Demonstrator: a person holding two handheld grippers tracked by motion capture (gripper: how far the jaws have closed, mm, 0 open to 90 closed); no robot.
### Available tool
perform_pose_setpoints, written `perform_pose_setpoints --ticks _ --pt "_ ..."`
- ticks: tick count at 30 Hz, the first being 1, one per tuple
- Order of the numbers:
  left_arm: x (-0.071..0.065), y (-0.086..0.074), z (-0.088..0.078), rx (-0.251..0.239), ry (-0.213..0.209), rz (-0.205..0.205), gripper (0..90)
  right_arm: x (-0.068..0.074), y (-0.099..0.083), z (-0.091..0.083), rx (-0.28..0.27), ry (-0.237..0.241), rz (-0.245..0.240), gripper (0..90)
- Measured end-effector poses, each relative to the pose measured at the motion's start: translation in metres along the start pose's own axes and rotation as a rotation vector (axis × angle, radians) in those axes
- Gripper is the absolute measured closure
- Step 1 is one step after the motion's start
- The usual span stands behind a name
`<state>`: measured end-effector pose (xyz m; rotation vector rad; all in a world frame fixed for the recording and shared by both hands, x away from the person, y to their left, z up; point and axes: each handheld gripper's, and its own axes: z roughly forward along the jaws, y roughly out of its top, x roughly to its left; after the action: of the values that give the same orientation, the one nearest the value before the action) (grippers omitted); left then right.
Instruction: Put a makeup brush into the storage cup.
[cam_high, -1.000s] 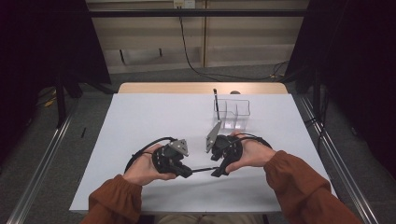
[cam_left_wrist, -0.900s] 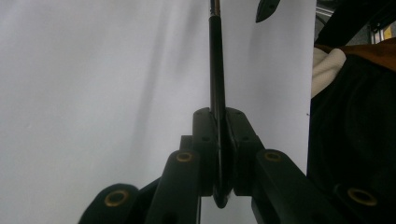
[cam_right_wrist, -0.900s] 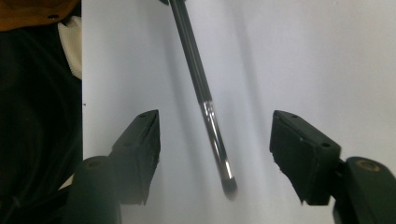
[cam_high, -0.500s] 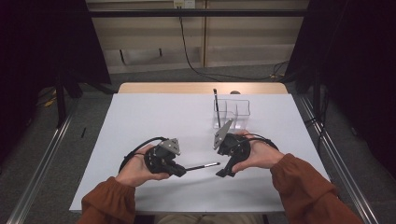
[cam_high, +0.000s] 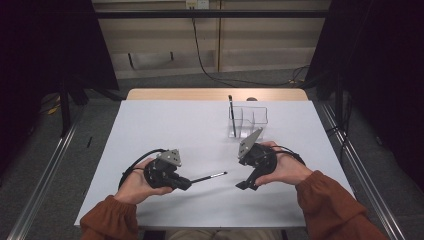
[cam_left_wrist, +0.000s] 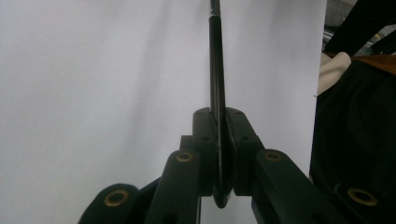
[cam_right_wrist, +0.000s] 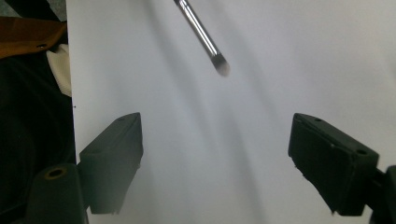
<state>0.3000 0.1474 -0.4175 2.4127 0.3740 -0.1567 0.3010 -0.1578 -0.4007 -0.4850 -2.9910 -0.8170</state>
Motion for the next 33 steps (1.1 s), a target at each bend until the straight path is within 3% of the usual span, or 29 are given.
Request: perform_pose_setpoints --ticks 5,8,17,23,33 --pt "-0.001 -0.005 -0.003 -0.018 0.007 -0.014 83.9 -0.001 -0.007 -0.001 -0.017 -0.003 0.024 15.1" --pt "-0.003 -0.012 -0.005 -0.031 0.004 -0.023 83.9 0.003 -0.012 0.0 -0.068 -0.017 0.022 14.6" --pt "-0.002 -0.021 -0.01 -0.08 0.002 -0.042 83.9 0.005 -0.027 -0.004 -0.126 -0.008 0.071 11.5" --pt "0.0 -0.024 -0.012 -0.133 0.004 -0.067 83.9 0.005 -0.038 -0.001 -0.16 0.011 0.09 5.1" --pt "-0.001 -0.028 -0.015 -0.236 -0.001 -0.091 83.9 0.01 -0.048 0.001 -0.23 0.009 0.112 8.4"
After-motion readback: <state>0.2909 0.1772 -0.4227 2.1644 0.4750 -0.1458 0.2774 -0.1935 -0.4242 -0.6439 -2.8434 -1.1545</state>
